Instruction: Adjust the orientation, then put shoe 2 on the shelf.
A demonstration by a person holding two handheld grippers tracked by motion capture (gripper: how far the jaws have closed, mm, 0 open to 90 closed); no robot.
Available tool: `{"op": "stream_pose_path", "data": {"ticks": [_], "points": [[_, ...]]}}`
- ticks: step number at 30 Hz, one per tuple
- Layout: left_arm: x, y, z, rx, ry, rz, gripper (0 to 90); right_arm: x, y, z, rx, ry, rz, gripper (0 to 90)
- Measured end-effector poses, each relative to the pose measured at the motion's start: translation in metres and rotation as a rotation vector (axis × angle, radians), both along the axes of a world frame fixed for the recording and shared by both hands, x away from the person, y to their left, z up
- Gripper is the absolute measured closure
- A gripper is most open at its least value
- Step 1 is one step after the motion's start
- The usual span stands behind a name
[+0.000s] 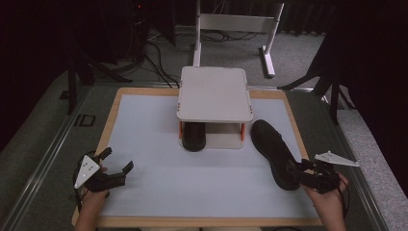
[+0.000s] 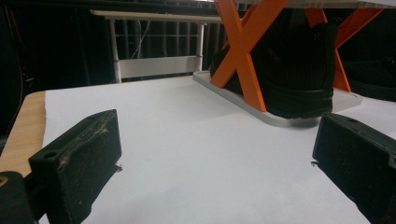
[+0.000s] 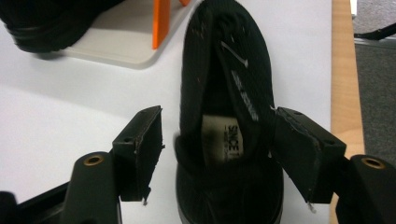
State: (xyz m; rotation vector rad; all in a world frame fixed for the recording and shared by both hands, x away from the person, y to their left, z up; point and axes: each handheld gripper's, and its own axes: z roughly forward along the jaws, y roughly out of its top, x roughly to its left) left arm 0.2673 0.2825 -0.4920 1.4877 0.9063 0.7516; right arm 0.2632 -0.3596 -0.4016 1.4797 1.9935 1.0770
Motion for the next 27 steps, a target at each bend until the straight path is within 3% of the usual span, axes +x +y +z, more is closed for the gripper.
{"op": "stream_pose_path", "data": {"ticks": [4, 6, 9, 14, 15, 16, 18, 22, 27], "points": [[0.000, 0.000, 0.000, -0.002, 0.001, -0.001, 1.7, 0.000, 0.001, -0.020, 0.009, 0.002, -0.024, 36.3], [0.000, 0.000, 0.000, -0.002, 0.001, -0.001, 1.7, 0.000, 0.003, -0.028, -0.002, -0.023, -0.046, 38.4], [0.000, 0.001, 0.000, -0.003, 0.000, -0.001, 1.7, 0.000, 0.004, -0.034, -0.021, -0.059, -0.062, 44.9], [0.000, 0.000, 0.000, -0.003, -0.002, 0.002, 1.7, -0.002, 0.007, -0.044, -0.014, -0.090, -0.104, 63.3], [0.000, 0.000, 0.000, -0.003, -0.002, 0.002, 1.7, -0.002, 0.007, -0.044, -0.014, -0.090, -0.104, 63.3], [0.000, 0.000, 0.000, -0.004, -0.002, 0.003, 1.7, -0.002, 0.007, -0.044, 0.000, -0.092, -0.089, 70.2], [0.000, 0.000, 0.000, -0.003, -0.004, 0.005, 1.7, -0.002, 0.013, -0.041, -0.029, -0.094, -0.096, 79.8], [0.000, 0.001, 0.000, -0.008, -0.001, 0.003, 1.7, -0.003, 0.014, -0.035, -0.005, -0.110, -0.093, 82.9], [0.000, 0.001, 0.000, -0.006, 0.000, 0.004, 1.7, -0.010, 0.015, -0.018, 0.018, -0.164, -0.098, 84.9]]}}
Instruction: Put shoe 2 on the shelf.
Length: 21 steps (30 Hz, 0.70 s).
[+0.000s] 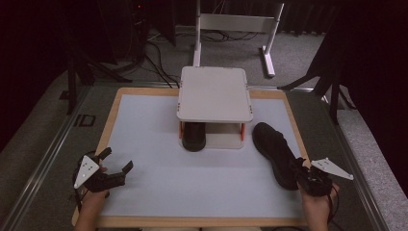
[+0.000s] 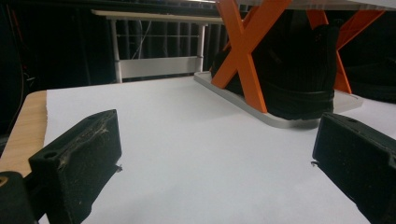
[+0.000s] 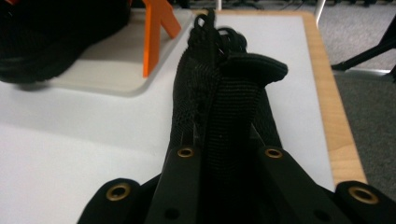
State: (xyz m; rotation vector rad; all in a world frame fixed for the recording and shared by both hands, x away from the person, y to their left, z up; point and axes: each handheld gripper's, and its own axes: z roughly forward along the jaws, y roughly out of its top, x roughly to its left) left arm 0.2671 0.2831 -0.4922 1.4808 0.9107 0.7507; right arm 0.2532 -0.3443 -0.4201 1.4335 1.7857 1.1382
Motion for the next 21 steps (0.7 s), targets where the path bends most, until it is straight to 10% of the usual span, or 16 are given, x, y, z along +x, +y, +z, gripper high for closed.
{"op": "stream_pose_path", "data": {"ticks": [21], "points": [[0.000, -0.001, 0.000, 0.005, -0.001, 0.002, 1.7, -0.065, 0.030, 0.040, 0.030, -0.093, 0.065, 85.2]]}}
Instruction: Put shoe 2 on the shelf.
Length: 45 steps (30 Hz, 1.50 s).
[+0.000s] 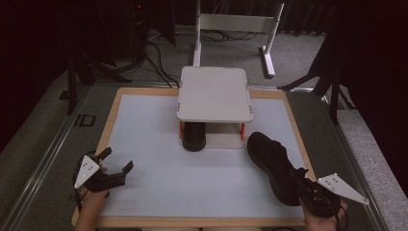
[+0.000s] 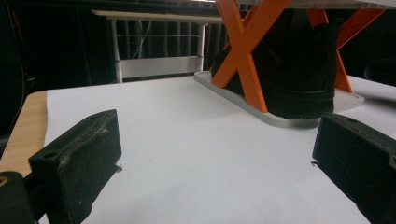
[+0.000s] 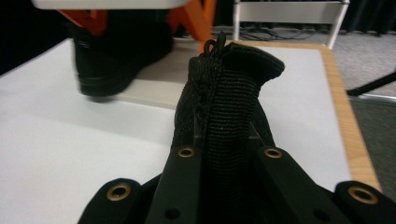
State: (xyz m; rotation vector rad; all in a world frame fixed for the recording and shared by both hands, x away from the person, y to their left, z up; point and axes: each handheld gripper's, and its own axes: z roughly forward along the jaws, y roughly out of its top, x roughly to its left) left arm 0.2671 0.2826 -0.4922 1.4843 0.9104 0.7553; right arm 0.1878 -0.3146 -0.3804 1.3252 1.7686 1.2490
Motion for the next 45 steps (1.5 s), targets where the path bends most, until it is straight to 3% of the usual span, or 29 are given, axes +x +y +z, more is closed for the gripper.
{"op": "stream_pose_path", "data": {"ticks": [6, 10, 19, 26, 31, 38, 45], "points": [[0.000, 0.000, 0.000, 0.001, -0.001, 0.002, 1.7, -0.015, 0.017, 0.007, 0.032, -0.023, 0.054, 85.1], [0.000, 0.000, 0.000, 0.001, -0.001, 0.003, 1.7, -0.017, 0.029, 0.006, 0.016, -0.031, 0.080, 85.1], [0.000, 0.000, 0.000, 0.001, -0.003, 0.002, 1.7, 0.009, 0.061, 0.000, 0.001, 0.015, 0.154, 85.1], [0.000, 0.000, 0.000, 0.000, -0.002, 0.000, 1.7, 0.029, 0.078, -0.003, -0.010, 0.009, 0.140, 85.1], [0.000, 0.000, 0.000, -0.002, -0.002, -0.001, 1.7, 0.042, 0.089, -0.012, -0.045, 0.013, 0.121, 85.0], [0.000, 0.000, 0.000, -0.001, -0.004, -0.001, 1.7, 0.049, 0.104, -0.024, -0.063, 0.001, 0.075, 85.1], [-0.001, 0.000, 0.000, -0.001, -0.007, -0.002, 1.7, 0.047, 0.129, -0.048, -0.108, -0.090, 0.036, 85.0]]}}
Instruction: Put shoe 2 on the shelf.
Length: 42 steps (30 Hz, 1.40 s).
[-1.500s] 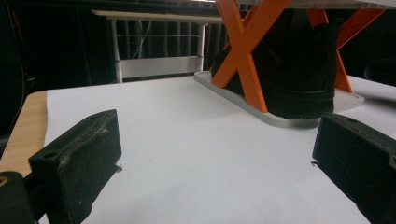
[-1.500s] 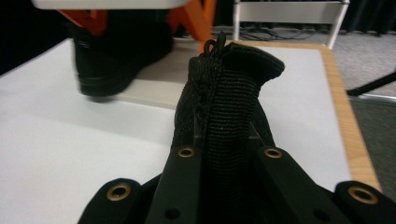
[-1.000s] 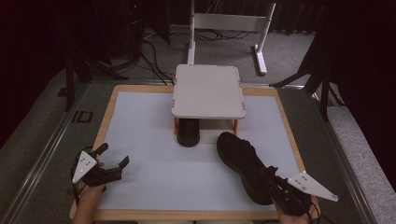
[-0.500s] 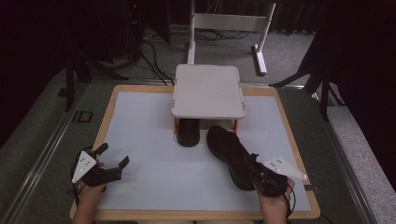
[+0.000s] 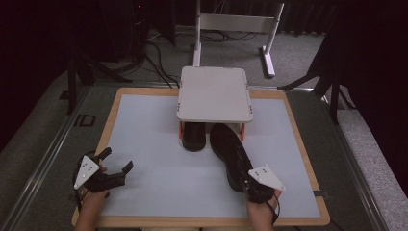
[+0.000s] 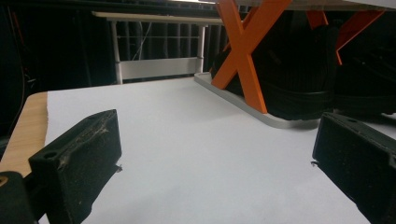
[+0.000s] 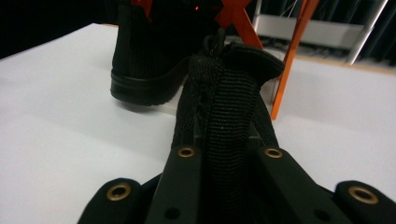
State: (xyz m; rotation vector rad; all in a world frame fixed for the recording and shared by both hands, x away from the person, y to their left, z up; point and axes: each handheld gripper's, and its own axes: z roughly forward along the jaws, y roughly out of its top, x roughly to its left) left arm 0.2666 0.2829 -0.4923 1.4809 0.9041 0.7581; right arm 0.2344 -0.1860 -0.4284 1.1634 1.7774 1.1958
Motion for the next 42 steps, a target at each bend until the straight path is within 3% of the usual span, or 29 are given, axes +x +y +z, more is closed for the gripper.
{"op": "stream_pose_path", "data": {"ticks": [9, 11, 16, 20, 31, 42], "points": [[0.000, 0.000, 0.000, -0.003, -0.003, 0.001, 1.7, 0.001, 0.026, -0.023, 0.017, -0.071, -0.069, 85.0], [0.000, 0.000, 0.000, -0.002, -0.003, 0.001, 1.7, 0.002, 0.030, -0.026, 0.052, -0.067, -0.092, 84.9], [0.000, 0.000, 0.000, -0.002, -0.004, 0.000, 1.7, 0.007, 0.043, -0.033, 0.037, -0.108, -0.146, 85.0], [0.000, 0.001, 0.000, -0.006, -0.004, 0.000, 1.7, 0.018, 0.045, -0.031, 0.068, -0.089, -0.172, 85.0], [0.000, 0.000, 0.000, -0.004, -0.003, -0.002, 1.7, 0.046, 0.047, -0.021, 0.053, -0.044, -0.210, 84.9], [0.000, 0.000, 0.000, -0.004, -0.004, -0.004, 1.7, 0.079, 0.054, -0.023, 0.051, -0.002, -0.239, 84.7]]}}
